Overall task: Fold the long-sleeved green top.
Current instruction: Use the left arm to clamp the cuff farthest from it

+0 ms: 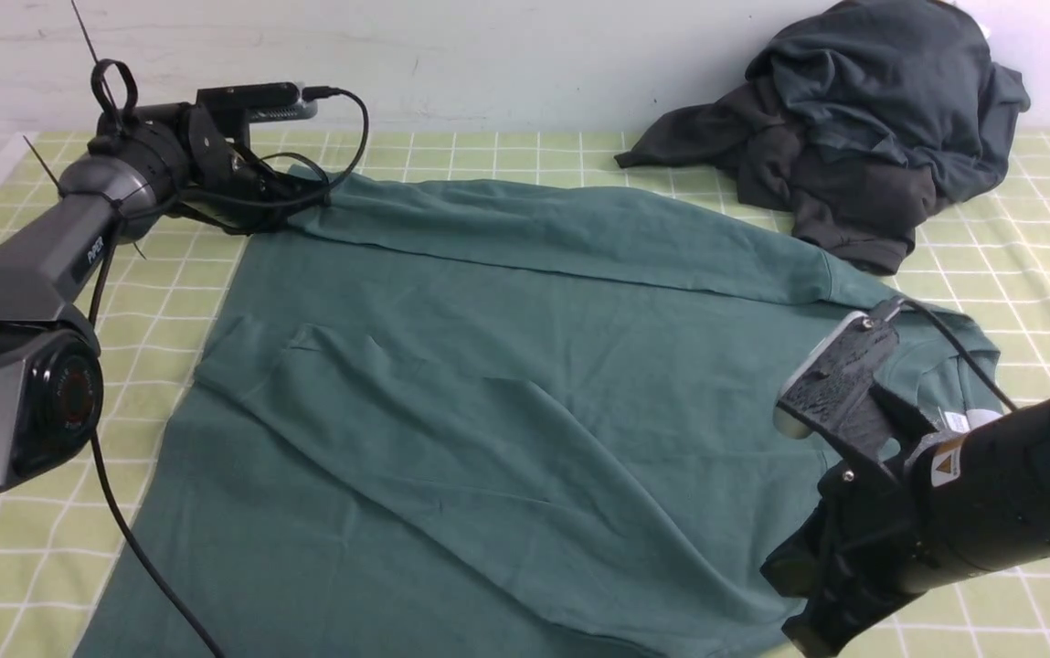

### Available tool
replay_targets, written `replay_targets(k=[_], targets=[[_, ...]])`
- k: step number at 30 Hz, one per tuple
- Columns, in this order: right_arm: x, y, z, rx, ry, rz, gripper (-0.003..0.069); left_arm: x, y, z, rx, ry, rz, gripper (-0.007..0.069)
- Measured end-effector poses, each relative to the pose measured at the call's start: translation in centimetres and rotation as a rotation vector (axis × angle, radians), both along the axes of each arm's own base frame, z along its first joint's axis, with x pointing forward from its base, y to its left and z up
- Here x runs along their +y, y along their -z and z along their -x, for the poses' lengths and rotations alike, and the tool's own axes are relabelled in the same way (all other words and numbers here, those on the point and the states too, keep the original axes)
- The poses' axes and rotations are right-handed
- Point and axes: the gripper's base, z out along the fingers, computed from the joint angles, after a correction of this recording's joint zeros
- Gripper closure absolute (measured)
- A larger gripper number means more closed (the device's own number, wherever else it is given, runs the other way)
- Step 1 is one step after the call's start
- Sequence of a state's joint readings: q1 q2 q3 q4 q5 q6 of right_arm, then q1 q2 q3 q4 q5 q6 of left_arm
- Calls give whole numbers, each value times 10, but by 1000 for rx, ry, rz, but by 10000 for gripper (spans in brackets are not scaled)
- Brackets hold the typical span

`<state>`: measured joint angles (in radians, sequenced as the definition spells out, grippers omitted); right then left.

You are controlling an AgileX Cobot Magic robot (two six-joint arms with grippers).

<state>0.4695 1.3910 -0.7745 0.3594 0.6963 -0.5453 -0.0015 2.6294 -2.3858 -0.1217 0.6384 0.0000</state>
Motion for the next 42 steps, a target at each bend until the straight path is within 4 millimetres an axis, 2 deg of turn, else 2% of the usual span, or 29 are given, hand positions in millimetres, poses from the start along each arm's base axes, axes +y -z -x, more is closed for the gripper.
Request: replay_targets(k=[4, 7, 9, 13, 16, 19, 22, 23, 25, 28, 31, 34, 36, 42], targets=[[0, 0, 0, 0, -1, 0, 673, -3, -15, 2, -16, 6, 0, 628], [0, 0, 0, 0, 0, 0, 673, -6, -45, 7, -36, 16, 0, 628], [0, 0, 0, 1, 1, -2, 673, -8, -58, 11, -31, 23, 3, 628], [0, 0, 0, 1, 1, -2, 673, -10, -66, 13, -26, 28, 3, 627], [0, 0, 0, 1, 1, -2, 673, -9, -61, 12, -24, 26, 2, 615], [0, 0, 0, 1, 2, -4, 673, -4, -48, 7, -33, 14, 2, 547], [1, 1, 0, 7, 7, -10, 673, 2, -27, -3, -97, -10, 0, 421], [1, 2, -1, 12, 9, -10, 673, 4, -19, -6, -114, -17, -1, 351], [2, 6, -2, 27, 11, -5, 673, 6, -7, -9, -127, -23, -1, 261], [3, 10, -3, 40, 12, 1, 673, 5, 8, -11, -124, -29, 9, 207], [3, 11, -4, 42, 12, 2, 673, 5, 16, -12, -123, -32, 12, 258], [3, 12, -5, 45, 13, 4, 673, 5, 16, -12, -125, -35, 22, 501], [4, 14, -5, 49, 14, 6, 673, 4, 16, -12, -129, -29, 18, 566], [4, 16, -6, 55, 16, 6, 673, 3, 5, -11, -132, 10, -20, 573]])
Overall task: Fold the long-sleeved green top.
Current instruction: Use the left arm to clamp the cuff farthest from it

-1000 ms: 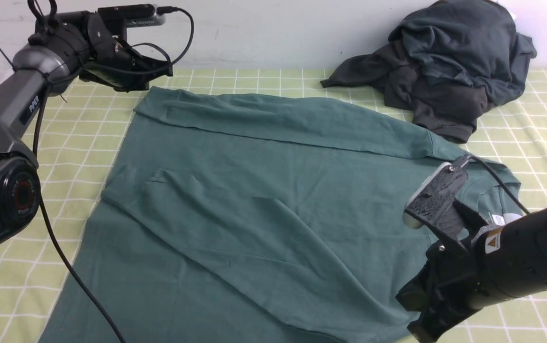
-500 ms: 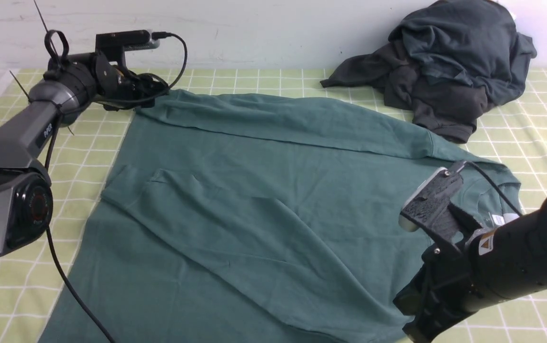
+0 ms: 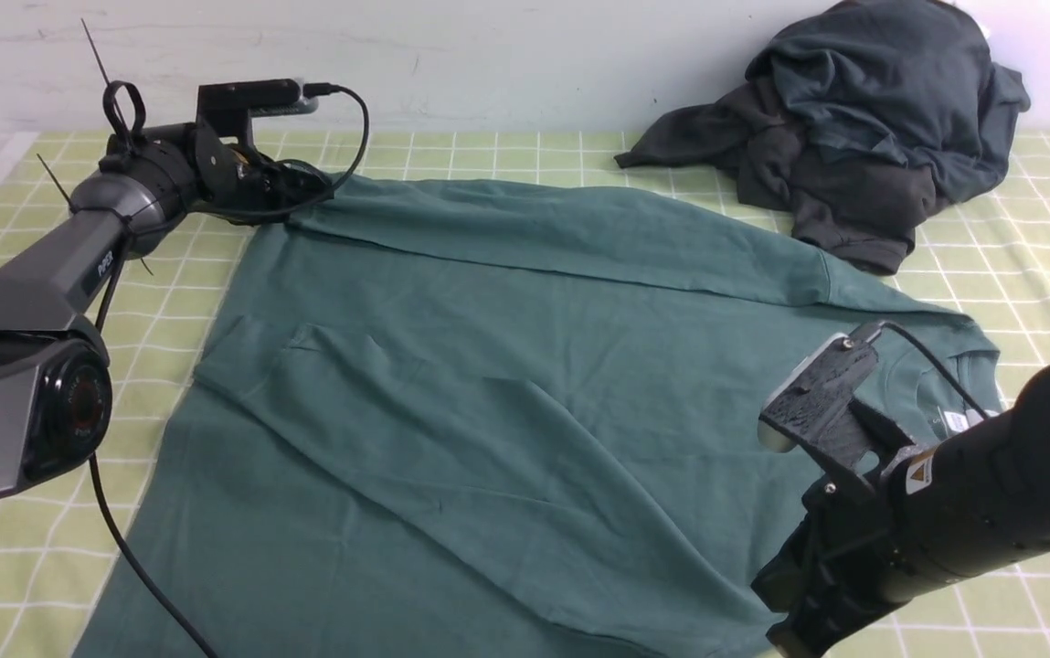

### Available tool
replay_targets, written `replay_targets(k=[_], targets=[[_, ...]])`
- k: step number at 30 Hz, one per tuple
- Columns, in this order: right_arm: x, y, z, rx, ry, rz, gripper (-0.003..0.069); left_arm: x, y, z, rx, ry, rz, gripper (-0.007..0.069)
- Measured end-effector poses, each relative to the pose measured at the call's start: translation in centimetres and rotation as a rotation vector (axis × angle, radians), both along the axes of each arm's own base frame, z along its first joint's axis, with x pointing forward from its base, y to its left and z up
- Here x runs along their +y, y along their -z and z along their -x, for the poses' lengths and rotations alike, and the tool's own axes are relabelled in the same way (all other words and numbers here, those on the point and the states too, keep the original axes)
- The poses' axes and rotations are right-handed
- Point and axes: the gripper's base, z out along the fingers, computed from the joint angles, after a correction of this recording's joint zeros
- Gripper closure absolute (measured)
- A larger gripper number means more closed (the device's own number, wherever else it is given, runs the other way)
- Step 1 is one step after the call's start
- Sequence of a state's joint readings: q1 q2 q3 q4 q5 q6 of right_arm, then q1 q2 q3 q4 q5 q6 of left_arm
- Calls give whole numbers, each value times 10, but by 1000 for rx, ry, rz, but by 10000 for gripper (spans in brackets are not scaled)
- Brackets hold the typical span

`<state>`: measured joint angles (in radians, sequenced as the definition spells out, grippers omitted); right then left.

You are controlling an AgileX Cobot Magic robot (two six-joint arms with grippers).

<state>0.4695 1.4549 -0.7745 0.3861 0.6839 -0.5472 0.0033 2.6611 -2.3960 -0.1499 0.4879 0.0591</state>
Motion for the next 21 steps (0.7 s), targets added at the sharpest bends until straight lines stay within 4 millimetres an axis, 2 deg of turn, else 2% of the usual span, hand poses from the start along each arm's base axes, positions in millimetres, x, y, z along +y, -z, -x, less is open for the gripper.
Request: replay_targets(k=[3, 6, 11, 12, 13, 15, 18, 19, 21], targets=[[0, 0, 0, 0, 1, -1, 673, 0, -13, 1, -16, 27, -33, 573], [0, 0, 0, -1, 1, -1, 673, -1, -16, 1, -23, 51, -62, 557], [0, 0, 0, -3, 2, -1, 673, -2, -12, 3, 9, 70, -65, 364], [0, 0, -1, -2, 2, -1, 673, -2, -12, 3, 9, 70, -63, 354], [0, 2, -1, 3, 2, 2, 673, -3, -12, 3, 4, 67, -51, 295], [1, 7, -3, 18, 1, 10, 673, -3, -13, 2, -6, 62, -33, 238], [2, 14, -4, 40, 1, 22, 673, -3, -14, 0, -39, 39, -8, 249], [2, 15, -4, 42, 1, 23, 673, -3, -13, -1, -50, 33, -5, 273], [2, 15, -5, 37, 3, 22, 673, -2, -11, -3, -77, 22, -5, 373]])
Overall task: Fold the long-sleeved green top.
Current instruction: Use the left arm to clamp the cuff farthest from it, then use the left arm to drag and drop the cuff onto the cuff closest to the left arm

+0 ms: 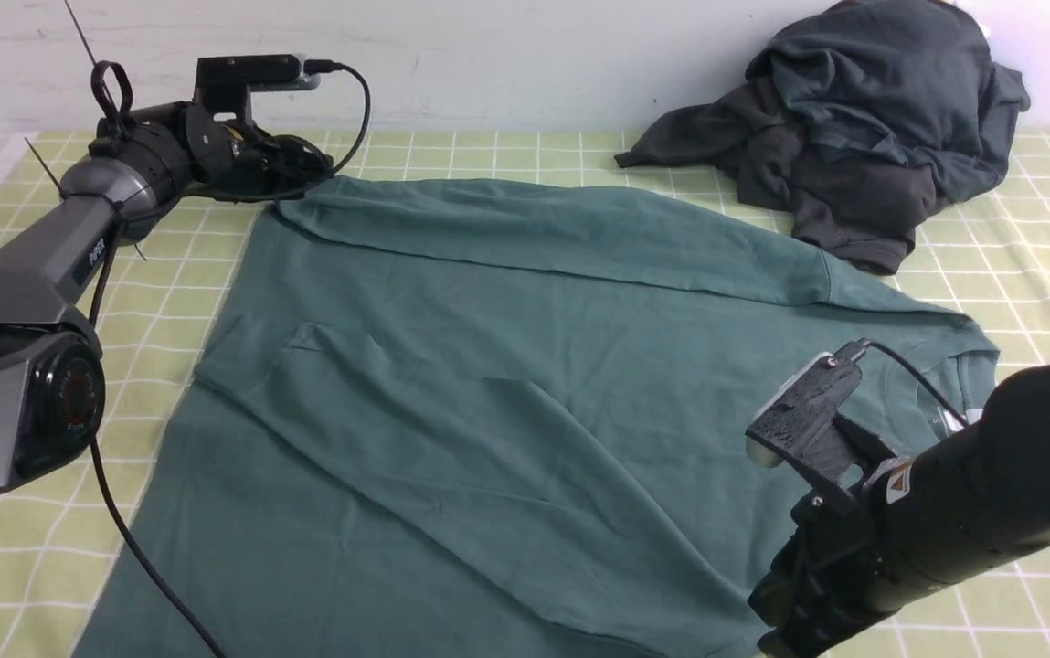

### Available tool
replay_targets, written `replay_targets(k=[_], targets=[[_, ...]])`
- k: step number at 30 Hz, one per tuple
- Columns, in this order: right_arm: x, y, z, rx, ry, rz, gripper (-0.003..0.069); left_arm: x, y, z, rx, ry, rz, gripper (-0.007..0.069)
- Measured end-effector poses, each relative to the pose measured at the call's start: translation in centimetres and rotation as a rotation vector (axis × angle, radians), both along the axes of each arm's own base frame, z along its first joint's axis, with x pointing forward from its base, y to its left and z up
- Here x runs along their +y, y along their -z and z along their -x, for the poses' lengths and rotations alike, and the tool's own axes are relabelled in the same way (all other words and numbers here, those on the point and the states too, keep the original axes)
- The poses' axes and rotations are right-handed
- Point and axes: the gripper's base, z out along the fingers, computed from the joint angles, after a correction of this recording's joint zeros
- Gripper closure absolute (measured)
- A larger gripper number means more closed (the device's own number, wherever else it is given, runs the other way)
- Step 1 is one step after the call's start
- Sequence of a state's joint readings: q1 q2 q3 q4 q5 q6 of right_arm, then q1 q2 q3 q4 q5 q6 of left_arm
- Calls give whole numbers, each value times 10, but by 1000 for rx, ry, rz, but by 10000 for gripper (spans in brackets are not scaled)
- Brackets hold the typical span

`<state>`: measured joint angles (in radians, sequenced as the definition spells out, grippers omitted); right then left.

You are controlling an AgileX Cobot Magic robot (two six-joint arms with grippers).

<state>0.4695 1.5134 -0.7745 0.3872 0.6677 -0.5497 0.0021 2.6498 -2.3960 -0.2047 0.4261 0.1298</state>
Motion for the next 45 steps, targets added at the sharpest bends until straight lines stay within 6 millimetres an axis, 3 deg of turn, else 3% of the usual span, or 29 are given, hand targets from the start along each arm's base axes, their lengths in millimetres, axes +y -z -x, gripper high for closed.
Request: replay_targets(k=[2, 3, 4, 10, 12, 14, 15, 16, 19, 20, 21, 22, 23, 25, 30, 33, 37, 40, 45], targets=[[0, 0, -1, -12, 4, -4, 673, 0, 5, -1, -9, -4, -3, 490], [0, 0, -1, -14, 5, -4, 673, 0, 5, -1, -8, -4, -2, 490], [0, -1, -2, -21, 7, -6, 673, 0, 11, -1, 1, -4, -2, 572], [0, -1, -2, -23, 7, -6, 673, -2, 12, 1, 43, -1, 34, 615], [0, -1, -2, -23, 7, -6, 673, -4, -4, 5, 79, 15, 48, 615], [0, -1, -2, -23, 7, -6, 673, -5, -30, 11, 101, 37, 49, 615], [0, -1, -2, -23, 7, -6, 673, -5, -33, 11, 103, 40, 46, 615], [0, -1, -2, -21, 5, -4, 673, -6, -51, 16, 115, 54, 39, 615], [-1, -4, -1, -35, -9, 5, 673, -12, -130, 48, 192, 119, 1, 615], [-1, -4, -1, -35, -9, 5, 673, -12, -134, 51, 198, 123, -2, 615], [-3, -9, 1, -54, -19, 9, 673, -17, -169, 74, 246, 155, -19, 615], [-3, -9, 1, -56, -19, 8, 673, -18, -172, 76, 249, 158, -22, 615], [-5, -15, 3, -74, -38, 21, 673, -23, -194, 91, 255, 171, -45, 615], [-9, -22, 6, -105, -66, 43, 673, -30, -206, 105, 278, 174, -90, 615], [-16, -43, 14, -191, -80, 55, 673, -38, -181, 133, 457, 175, -175, 615], [-21, -59, 21, -249, -62, 41, 673, -35, -139, 173, 673, 188, -189, 615], [-24, -69, 26, -276, -42, 25, 673, -30, -104, 213, 717, 184, -205, 615], [-24, -69, 27, -266, -31, 16, 673, -29, -98, 226, 656, 170, -196, 615], [-22, -69, 29, -237, -10, -20, 673, -30, -104, 237, 642, 164, -189, 597]])
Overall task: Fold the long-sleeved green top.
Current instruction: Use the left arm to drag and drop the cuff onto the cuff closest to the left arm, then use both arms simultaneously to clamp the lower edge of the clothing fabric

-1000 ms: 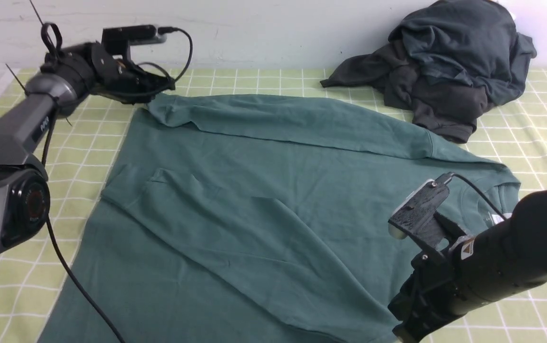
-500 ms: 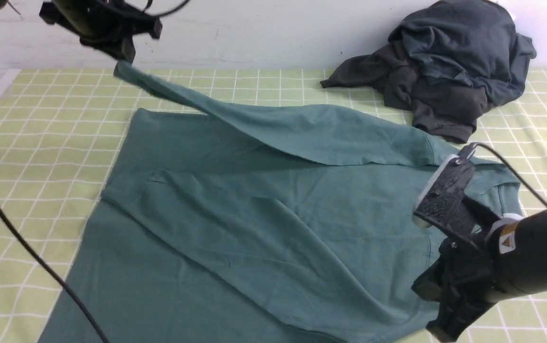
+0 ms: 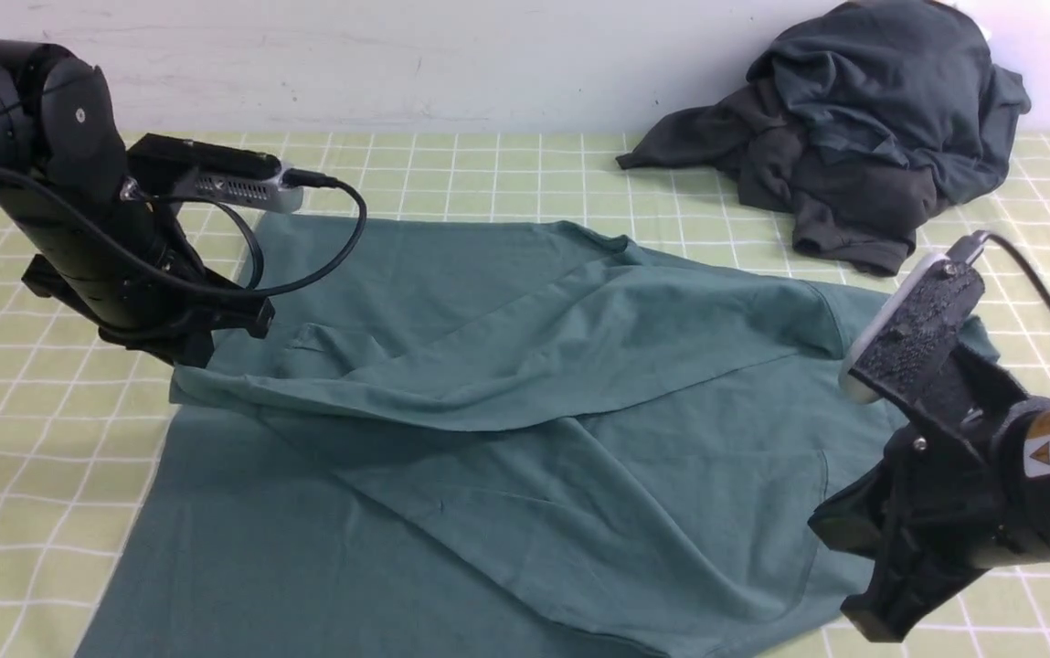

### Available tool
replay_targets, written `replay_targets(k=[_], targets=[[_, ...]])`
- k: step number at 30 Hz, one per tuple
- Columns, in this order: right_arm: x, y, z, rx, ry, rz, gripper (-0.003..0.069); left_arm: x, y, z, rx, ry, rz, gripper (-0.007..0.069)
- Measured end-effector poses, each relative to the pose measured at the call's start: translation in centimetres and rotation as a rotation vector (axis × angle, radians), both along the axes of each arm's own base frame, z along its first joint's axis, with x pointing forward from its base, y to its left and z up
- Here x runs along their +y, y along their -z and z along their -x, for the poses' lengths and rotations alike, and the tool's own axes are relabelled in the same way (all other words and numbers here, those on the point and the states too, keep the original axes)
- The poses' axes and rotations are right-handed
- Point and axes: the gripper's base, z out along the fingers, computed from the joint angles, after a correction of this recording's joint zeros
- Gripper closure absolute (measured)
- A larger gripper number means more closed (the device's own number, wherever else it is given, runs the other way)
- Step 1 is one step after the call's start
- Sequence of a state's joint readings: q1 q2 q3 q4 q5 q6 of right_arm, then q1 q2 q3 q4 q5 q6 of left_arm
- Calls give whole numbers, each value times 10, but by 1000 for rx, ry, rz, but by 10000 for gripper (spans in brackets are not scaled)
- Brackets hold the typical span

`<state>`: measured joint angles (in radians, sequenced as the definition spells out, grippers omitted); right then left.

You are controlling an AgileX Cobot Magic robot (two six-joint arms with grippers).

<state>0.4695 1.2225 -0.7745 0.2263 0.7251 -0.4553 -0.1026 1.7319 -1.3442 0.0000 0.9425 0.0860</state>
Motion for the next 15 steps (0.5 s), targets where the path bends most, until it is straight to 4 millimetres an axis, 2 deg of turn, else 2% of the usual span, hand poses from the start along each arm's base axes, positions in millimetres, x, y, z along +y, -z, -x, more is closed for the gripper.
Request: replay_targets(k=[5, 8, 9, 10, 11, 13, 15], targets=[[1, 1, 3, 39, 8, -23, 673, 3, 5, 8, 62, 11, -40, 510], [1, 2, 4, 58, 6, -19, 673, 5, 3, 14, 93, 13, -55, 401], [1, 2, 5, 72, 2, -13, 673, 6, -1, 22, 100, 13, -58, 328], [1, 2, 6, 78, 1, -12, 673, 6, -4, 28, 103, 12, -58, 289], [1, 3, 6, 79, 1, -12, 673, 7, -4, 31, 104, 12, -58, 281], [1, 3, 7, 95, 2, -16, 673, 8, -6, 47, 114, 21, -62, 211], [2, 3, 9, 120, 4, -27, 673, 10, 2, 65, 148, 79, -80, 167]])
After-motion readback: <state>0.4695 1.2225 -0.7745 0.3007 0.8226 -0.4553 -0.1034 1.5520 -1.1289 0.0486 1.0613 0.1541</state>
